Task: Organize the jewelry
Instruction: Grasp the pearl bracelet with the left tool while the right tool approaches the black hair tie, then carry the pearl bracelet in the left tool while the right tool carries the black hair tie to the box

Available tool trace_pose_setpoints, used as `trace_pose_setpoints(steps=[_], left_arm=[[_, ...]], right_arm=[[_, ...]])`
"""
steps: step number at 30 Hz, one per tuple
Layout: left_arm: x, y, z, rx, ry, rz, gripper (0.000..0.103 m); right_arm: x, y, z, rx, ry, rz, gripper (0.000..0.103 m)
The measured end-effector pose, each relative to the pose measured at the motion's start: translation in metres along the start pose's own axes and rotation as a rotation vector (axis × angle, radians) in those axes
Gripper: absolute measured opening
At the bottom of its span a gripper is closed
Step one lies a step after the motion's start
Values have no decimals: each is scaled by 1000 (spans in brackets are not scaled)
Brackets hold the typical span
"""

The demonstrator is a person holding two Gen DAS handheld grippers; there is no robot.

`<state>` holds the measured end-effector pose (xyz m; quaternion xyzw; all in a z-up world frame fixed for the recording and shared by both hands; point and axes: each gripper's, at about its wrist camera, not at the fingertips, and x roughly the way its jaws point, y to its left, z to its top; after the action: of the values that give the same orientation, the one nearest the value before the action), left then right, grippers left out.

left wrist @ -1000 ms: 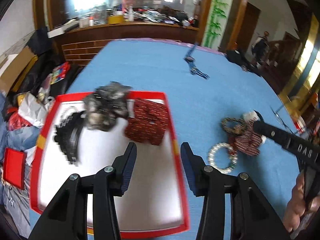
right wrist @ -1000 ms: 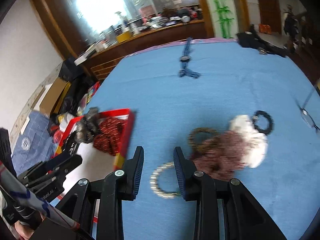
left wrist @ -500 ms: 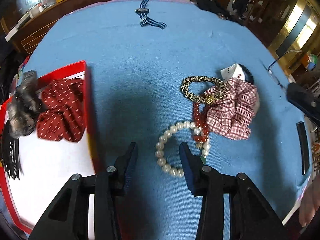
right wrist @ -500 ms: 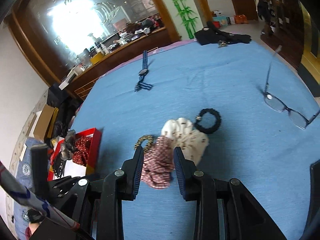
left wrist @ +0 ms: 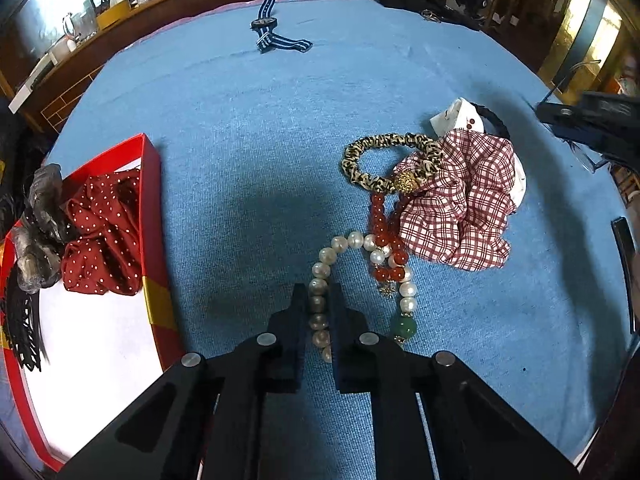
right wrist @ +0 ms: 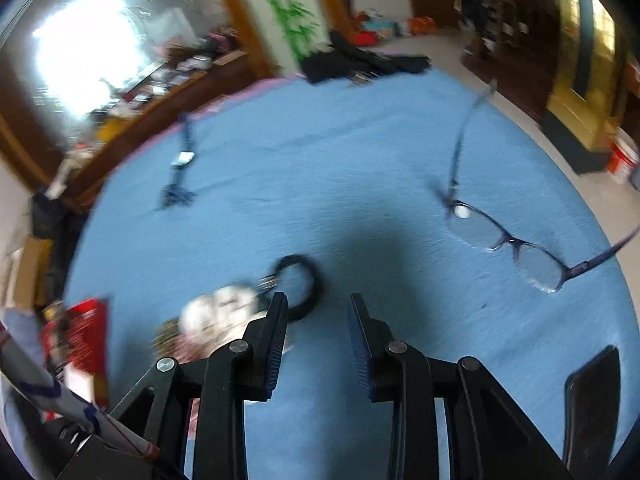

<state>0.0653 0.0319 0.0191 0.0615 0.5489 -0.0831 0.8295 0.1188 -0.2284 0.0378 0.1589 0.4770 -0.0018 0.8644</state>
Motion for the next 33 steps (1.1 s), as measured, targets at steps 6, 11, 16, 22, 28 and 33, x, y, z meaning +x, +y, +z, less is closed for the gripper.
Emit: trace_pose_setpoints(steps=[6,11,16,22,28,33], left_arm=[[0,3,0,-5,-6,-15,9],[0,1,-1,-4,-25,-5,9],[0,0,-1,-15,-43,5,9],[-8,6,-5,-73,-51,-47,9],[-35,6,0,-82,-101,-67,9],[-61,-3,3,-69,-151,-91,9]], right_arm=[[30,14,7,-34,53,-17,32],[50,17,10,-53,64,-78,23],[47,19,6,-118,20,-100,7],[-4,14,9,-98,-168,-63,7],[-35,16,8,-87,-257,-1,7],[-50,17,8,-83,-289,41,7]])
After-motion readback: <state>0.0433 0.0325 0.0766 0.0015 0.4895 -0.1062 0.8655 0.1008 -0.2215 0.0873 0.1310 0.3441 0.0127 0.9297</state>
